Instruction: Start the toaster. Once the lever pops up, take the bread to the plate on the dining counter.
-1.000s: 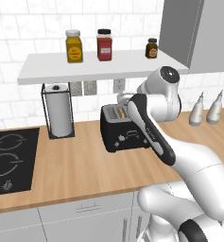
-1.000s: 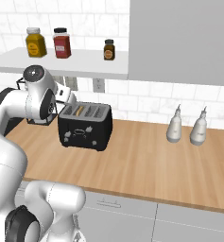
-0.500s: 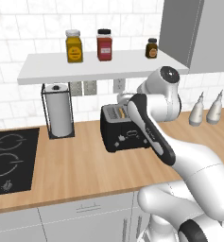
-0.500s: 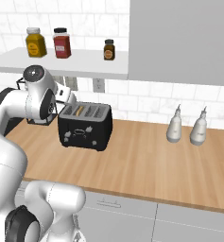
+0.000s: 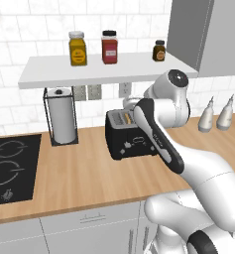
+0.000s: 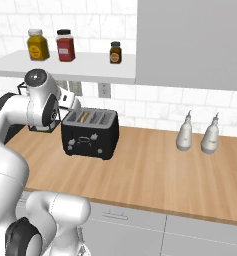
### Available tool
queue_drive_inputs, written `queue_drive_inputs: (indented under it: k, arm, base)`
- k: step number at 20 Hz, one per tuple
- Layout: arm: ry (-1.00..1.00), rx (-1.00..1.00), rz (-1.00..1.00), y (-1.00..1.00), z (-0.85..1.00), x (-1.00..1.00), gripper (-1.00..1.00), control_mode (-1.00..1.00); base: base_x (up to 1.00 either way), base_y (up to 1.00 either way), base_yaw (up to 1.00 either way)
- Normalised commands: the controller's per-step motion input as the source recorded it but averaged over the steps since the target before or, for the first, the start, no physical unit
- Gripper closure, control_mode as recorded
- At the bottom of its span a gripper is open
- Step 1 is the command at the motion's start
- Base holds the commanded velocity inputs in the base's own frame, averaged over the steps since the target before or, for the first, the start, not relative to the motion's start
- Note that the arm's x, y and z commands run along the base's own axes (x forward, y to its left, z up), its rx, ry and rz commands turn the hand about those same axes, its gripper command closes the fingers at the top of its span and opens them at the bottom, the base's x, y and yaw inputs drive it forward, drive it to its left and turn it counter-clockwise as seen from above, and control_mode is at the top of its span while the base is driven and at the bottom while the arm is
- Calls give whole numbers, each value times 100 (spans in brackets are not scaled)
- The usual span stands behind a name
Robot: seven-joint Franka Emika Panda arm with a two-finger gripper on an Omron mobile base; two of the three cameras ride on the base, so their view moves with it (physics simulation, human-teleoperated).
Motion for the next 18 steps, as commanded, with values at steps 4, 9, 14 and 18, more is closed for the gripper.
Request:
queue_drive_inputs:
  k: [4,9,14,18]
  arm:
    - [0,0,0,0,0,0,-100,-100]
    - [0,0,0,0,0,0,-100,-100]
    - [0,0,0,0,0,0,-100,-100]
    - [0,0,0,0,0,0,-100,-100]
  base:
    - [0,0,0]
    - [0,0,0]
    - [0,0,0]
    - [0,0,0]
